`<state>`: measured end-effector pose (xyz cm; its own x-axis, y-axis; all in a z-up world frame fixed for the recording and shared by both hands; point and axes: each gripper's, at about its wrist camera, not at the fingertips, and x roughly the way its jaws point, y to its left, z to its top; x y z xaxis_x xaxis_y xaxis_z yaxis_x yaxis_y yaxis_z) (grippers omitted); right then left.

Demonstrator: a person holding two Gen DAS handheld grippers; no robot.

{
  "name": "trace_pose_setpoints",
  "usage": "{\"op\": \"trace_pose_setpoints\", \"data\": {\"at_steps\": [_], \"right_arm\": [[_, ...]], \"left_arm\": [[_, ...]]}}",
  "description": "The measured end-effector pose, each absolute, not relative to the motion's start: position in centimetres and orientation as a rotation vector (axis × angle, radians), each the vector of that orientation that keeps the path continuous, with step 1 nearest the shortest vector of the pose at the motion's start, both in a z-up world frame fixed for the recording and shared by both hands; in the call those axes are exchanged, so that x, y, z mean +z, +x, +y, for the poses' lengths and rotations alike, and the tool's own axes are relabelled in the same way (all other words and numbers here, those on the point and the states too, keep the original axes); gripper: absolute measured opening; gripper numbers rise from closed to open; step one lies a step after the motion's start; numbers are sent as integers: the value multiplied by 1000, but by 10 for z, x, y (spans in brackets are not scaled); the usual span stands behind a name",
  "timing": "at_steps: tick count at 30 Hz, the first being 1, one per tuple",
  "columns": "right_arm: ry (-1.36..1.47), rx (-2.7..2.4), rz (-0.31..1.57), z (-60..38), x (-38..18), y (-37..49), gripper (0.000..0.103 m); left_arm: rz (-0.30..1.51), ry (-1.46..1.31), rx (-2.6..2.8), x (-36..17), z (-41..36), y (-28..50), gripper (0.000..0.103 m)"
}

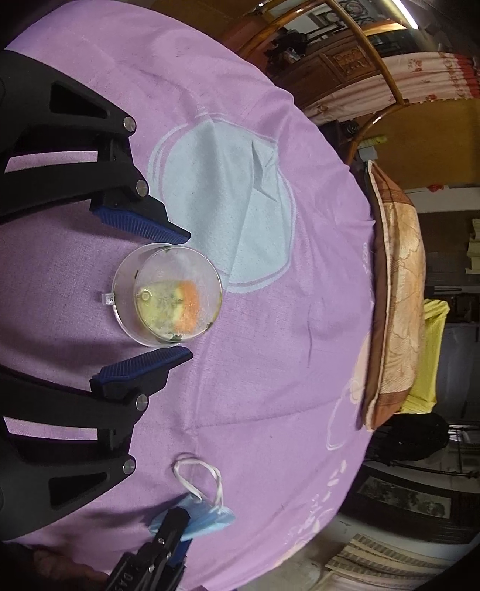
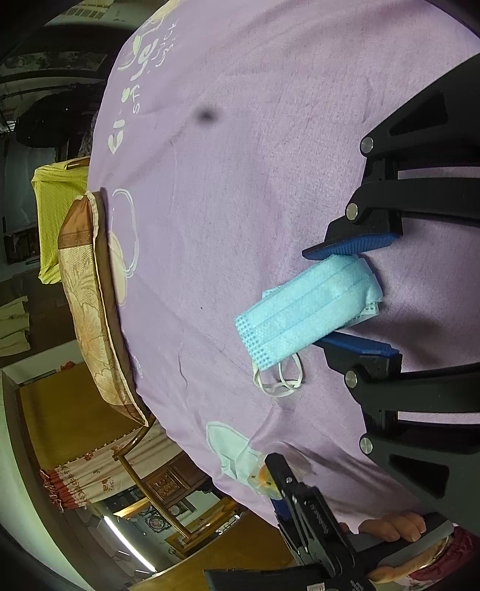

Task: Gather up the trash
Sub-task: 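Lift the cup and mask and carry both toward the red wastebasket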

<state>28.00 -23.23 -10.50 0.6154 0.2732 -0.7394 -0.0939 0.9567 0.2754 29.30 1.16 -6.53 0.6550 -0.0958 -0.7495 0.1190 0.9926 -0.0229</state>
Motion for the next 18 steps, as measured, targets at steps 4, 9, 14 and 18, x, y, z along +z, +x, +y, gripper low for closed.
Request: {"op": "trace_pose_setpoints", "data": {"at_steps": [4, 9, 14, 18], "right_arm": [[213, 199, 875, -235, -104, 277, 38], [192, 179, 852, -236, -98, 272, 38], [195, 175, 806, -240, -84, 262, 38], [159, 157, 755, -239, -71, 249, 37]], "left_arm": [[840, 5, -130, -62, 15, 293, 57], [813, 2, -140, -57, 14, 288, 57], [809, 12, -143, -57, 13, 283, 57], [816, 5, -163, -58, 13, 277, 57]]}}
